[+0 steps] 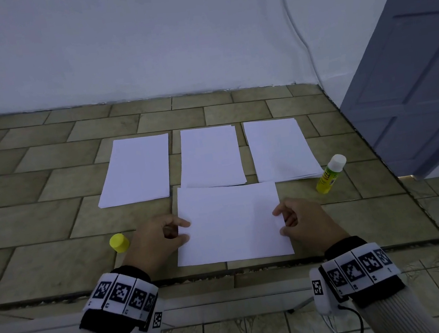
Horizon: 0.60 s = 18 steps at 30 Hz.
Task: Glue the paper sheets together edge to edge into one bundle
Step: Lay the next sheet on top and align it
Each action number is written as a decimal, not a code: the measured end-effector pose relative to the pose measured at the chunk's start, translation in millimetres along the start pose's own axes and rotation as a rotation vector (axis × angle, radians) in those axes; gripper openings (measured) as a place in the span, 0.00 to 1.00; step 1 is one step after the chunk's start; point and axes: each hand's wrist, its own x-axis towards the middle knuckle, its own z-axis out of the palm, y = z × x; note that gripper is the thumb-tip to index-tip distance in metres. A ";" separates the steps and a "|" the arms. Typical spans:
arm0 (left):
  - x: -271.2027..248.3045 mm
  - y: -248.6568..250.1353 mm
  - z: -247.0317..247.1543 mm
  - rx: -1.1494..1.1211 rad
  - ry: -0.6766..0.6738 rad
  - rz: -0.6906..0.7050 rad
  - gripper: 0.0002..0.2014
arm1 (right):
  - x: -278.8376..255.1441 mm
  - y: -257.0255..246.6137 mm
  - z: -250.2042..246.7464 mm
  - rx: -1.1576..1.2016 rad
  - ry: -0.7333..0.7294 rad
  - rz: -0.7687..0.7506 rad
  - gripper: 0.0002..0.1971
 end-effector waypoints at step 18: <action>13.3 -3.5 34.5 0.633 -0.091 0.159 0.52 | -3.0 -21.6 2.9 -0.399 -0.012 0.020 0.16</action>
